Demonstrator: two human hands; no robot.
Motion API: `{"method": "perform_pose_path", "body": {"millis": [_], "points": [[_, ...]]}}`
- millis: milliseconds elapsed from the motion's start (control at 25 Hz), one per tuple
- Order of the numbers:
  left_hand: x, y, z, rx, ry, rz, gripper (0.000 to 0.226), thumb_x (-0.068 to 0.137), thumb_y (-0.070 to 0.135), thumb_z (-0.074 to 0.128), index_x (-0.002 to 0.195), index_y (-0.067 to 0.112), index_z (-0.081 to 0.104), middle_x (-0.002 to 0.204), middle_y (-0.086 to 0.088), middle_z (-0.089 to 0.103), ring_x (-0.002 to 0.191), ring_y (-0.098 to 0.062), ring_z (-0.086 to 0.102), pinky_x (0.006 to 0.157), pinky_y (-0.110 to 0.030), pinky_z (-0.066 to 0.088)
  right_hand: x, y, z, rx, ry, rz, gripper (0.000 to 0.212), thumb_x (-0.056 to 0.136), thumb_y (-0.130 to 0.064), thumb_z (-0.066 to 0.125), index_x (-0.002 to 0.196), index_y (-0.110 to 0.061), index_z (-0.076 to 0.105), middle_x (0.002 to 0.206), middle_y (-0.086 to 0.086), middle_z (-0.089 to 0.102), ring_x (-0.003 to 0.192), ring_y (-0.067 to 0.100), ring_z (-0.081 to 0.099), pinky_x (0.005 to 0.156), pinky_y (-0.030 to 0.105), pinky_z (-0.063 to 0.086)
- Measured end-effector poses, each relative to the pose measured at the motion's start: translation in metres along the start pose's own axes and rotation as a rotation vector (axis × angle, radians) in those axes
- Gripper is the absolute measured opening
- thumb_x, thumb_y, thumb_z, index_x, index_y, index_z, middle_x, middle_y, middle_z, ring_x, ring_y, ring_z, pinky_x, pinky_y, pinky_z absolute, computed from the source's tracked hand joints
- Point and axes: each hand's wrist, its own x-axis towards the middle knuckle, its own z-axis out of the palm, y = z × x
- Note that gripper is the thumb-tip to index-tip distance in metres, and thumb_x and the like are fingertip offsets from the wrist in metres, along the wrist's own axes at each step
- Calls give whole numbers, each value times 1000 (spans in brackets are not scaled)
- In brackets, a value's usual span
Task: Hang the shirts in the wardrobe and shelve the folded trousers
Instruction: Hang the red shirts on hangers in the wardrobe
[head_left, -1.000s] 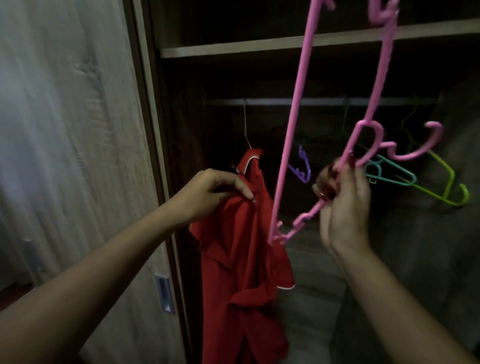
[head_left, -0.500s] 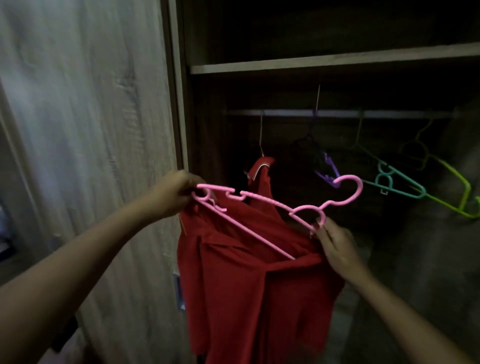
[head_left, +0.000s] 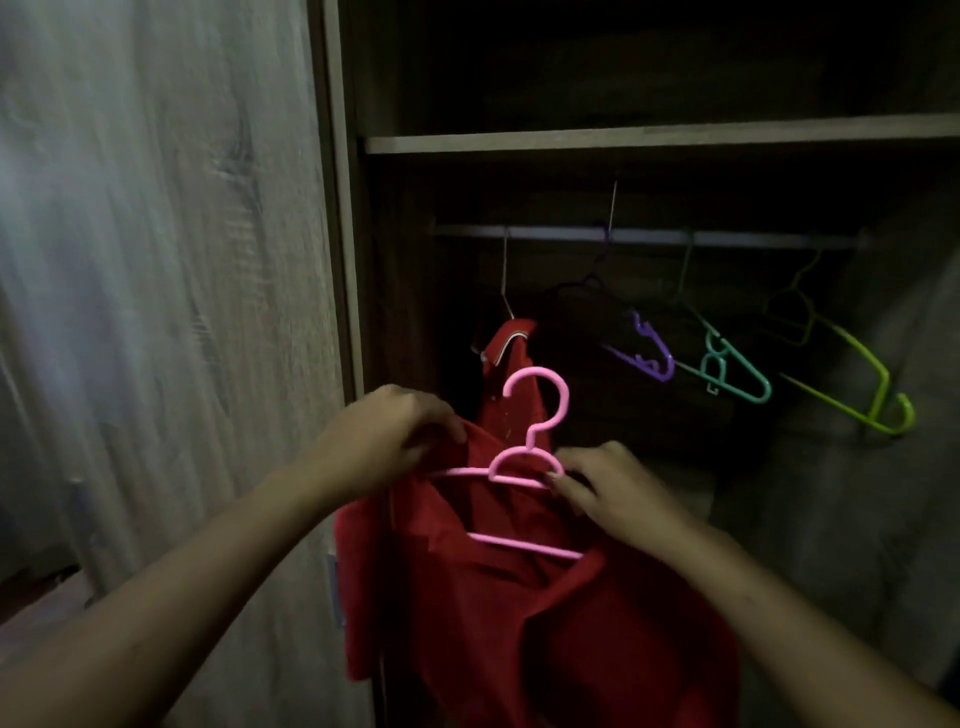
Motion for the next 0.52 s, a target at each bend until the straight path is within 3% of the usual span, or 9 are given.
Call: {"method": "perform_pose_path", "body": {"millis": [120, 200, 280, 360, 480, 520], "points": [[-7, -8, 5, -151, 14, -92, 43, 82, 64, 39, 113, 37, 51, 89, 8, 67, 76, -5, 63, 68, -31, 52, 6, -3, -16, 77, 131, 0, 23, 85, -25, 50, 63, -29, 47, 53, -7, 51, 52, 6, 49, 56, 30, 37], [-8, -20, 11, 36, 72, -115, 62, 80, 75, 25, 116, 33, 53, 95, 9, 65, 83, -9, 58, 74, -31, 50, 10, -7, -22, 80, 170, -16, 33, 86, -20, 53, 57, -32, 42, 50, -7, 50, 48, 6, 47, 52, 25, 33], [-9, -24, 23, 69, 20, -68, 68, 80, 76, 22, 108, 25, 59, 90, 9, 62, 86, -11, 56, 75, -32, 48, 14, -7, -25, 91, 136, -22, 38, 86, -15, 56, 55, -33, 44, 51, -3, 57, 48, 8, 52, 51, 22, 36], [-8, -23, 34, -136, 63, -94, 51, 82, 68, 33, 91, 24, 59, 70, 14, 56, 68, -2, 55, 62, -28, 45, 15, -4, -30, 95, 101, -42, 34, 86, -13, 58, 58, -31, 52, 56, -4, 63, 53, 5, 58, 54, 18, 40], [-1, -29, 43, -173, 182, -132, 34, 84, 58, 40, 87, 28, 56, 63, 10, 57, 59, -2, 56, 57, -37, 47, 6, 21, -55, 159, 40, -13, 13, 82, -13, 67, 89, -23, 69, 84, -7, 71, 81, 3, 66, 75, 16, 48], [2, -33, 41, -167, 208, -140, 31, 84, 58, 41, 87, 31, 56, 64, 9, 59, 59, -2, 57, 58, -39, 48, 0, 33, -66, 174, 10, 43, 22, 79, -13, 72, 97, -24, 68, 92, -8, 71, 88, 3, 66, 81, 18, 49]]}}
